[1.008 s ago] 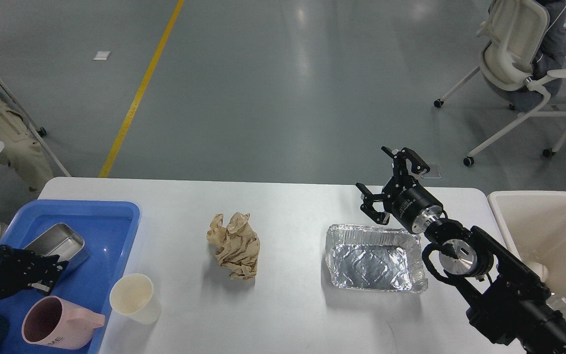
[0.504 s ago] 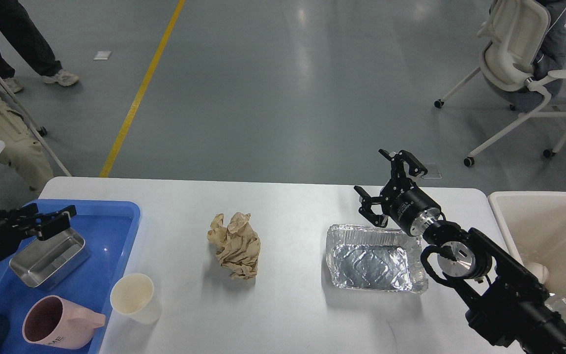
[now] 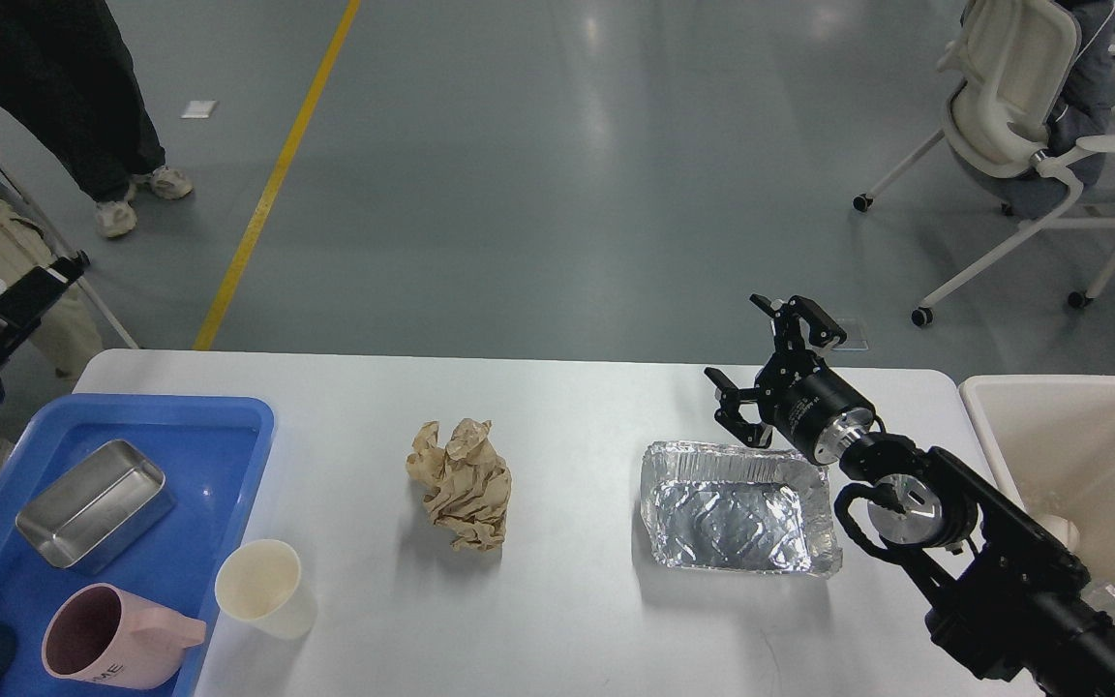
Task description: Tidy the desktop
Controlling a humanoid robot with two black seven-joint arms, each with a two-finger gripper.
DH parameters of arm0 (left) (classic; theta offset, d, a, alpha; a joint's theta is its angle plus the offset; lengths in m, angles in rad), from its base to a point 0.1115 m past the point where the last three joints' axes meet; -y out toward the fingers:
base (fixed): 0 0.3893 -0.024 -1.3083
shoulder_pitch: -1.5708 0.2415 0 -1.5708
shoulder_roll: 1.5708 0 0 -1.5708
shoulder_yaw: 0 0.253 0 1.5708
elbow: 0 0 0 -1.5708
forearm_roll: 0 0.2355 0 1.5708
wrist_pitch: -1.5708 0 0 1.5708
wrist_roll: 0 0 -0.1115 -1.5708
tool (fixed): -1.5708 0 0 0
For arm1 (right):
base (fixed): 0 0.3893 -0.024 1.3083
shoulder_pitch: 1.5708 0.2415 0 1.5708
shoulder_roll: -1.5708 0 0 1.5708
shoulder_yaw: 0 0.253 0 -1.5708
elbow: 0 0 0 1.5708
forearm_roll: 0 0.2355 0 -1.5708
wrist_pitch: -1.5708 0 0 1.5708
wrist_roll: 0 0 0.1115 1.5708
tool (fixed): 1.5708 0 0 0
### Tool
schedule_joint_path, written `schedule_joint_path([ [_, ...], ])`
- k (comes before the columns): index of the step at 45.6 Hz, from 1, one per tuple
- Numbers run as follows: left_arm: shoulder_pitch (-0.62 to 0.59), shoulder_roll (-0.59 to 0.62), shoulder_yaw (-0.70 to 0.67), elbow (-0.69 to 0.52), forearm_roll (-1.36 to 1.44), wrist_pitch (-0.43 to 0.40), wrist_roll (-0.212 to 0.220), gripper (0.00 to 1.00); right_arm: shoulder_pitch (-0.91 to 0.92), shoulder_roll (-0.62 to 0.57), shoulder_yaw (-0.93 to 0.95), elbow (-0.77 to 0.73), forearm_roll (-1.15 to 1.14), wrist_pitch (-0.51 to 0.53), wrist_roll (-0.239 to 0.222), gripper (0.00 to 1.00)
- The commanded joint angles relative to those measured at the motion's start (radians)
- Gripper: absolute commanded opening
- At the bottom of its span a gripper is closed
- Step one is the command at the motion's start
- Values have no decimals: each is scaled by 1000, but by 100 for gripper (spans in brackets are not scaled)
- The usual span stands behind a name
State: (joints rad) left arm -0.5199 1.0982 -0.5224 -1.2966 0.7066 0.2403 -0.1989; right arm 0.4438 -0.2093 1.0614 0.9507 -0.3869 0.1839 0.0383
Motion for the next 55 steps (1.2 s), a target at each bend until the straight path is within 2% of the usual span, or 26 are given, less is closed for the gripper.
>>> schedule_joint_path([
  [1,1,72,-22,-92,-136,2,24,96,-3,-27,0,-1,-1,-1,0,100],
  [6,11,95,-18,-122,-176,25,12,96,-7,-39,-1,-1,-1,-1,0,100],
  [15,70,55,-22,-196,-180,39,-17,96,-25,-44,-1,-1,-1,-4,0,100],
  [23,92,-72,-22,-234,-181,109,-31,96,-46,-82,-3,0,-13,-12,-3,100],
  [28,98,-184,-30,-231,-174,123,-33,96,-59,-120,-1,0,-13,-23,-3,100],
  [37,103,-389,-116,-184,-78,123,-68,97,-59,-190,9,11,-12,-24,-1,100],
  [45,103,-630,-238,-7,16,112,-76,97,-54,-231,17,29,-10,-23,2,100],
  [49,103,-699,-306,52,4,112,-82,97,-51,-251,17,33,-10,-23,2,100],
  [55,120,-748,-358,63,-21,111,-65,97,-40,-292,15,34,-12,-23,2,100],
])
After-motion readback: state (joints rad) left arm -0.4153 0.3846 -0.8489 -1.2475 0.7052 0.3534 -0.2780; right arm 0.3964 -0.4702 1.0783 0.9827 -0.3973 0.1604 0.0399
